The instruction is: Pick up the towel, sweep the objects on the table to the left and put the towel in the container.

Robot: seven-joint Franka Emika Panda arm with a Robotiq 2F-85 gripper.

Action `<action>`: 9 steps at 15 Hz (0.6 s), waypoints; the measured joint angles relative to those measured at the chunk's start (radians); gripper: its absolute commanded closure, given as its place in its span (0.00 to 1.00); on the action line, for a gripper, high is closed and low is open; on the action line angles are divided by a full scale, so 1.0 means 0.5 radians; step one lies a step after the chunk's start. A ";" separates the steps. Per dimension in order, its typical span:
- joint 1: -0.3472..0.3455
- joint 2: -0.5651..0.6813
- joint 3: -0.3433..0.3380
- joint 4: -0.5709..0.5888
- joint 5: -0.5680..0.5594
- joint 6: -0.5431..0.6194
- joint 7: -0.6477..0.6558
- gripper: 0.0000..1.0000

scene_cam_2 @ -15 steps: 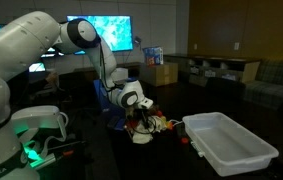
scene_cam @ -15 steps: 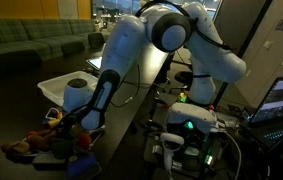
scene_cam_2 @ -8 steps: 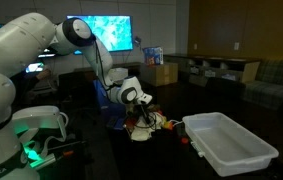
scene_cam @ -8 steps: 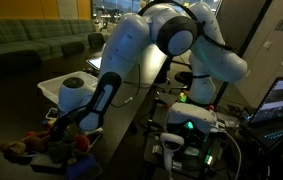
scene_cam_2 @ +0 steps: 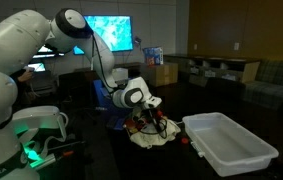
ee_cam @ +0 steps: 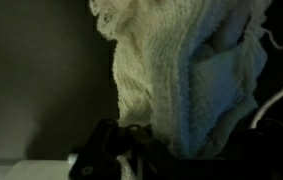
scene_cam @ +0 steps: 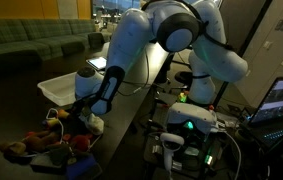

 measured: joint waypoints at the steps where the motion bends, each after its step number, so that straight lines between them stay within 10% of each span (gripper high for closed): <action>1: 0.000 -0.009 -0.044 -0.058 0.000 0.004 0.000 0.96; 9: -0.094 0.080 -0.325 -0.292 0.000 -0.036 0.009 0.96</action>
